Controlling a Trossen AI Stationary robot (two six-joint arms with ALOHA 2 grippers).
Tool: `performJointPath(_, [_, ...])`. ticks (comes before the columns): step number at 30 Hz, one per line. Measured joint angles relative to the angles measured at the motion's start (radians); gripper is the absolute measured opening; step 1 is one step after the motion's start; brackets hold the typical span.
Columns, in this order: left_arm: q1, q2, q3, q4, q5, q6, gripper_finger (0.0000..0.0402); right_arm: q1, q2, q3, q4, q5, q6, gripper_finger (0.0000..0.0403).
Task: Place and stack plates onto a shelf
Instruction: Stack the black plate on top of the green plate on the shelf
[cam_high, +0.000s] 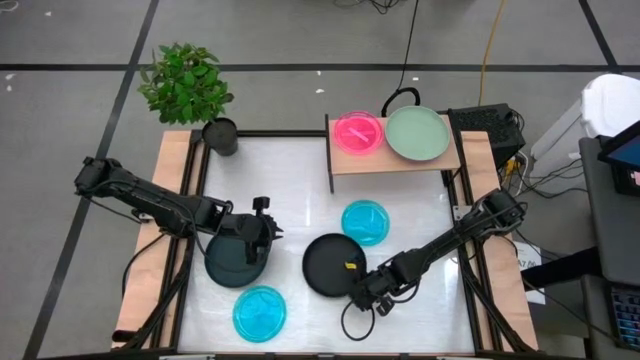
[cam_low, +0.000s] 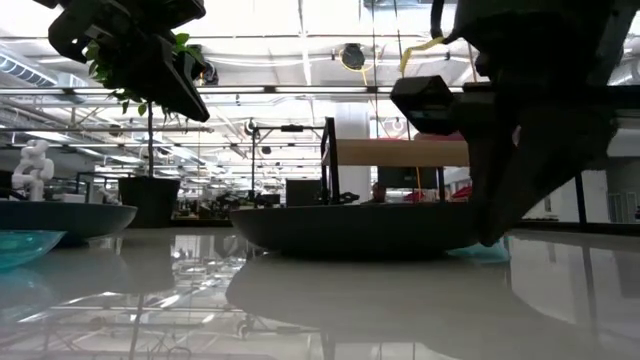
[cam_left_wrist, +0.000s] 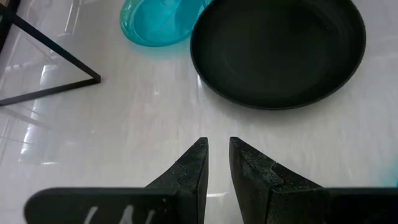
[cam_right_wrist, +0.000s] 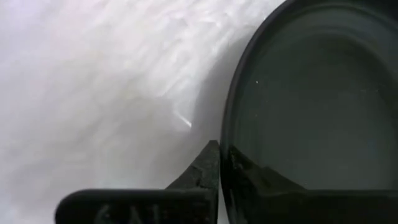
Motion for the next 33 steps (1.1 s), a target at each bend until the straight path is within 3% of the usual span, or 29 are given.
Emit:
performJointPath(4, [0.000,0.000,0.000,0.000,0.000,0.000,0.0072,0.000,-0.016,0.029,-0.004,0.013,-0.011,0.0002])
performJointPath(14, [0.000,0.000,0.000,0.009,0.000,-0.009,0.0072,0.044,-0.103,0.094,-0.029,0.164,-0.066,0.0001])
performJointPath(33, [0.000,0.000,0.000,0.016,0.000,-0.007,0.0072,0.029,-0.248,0.242,-0.231,0.395,-0.175,0.0000])
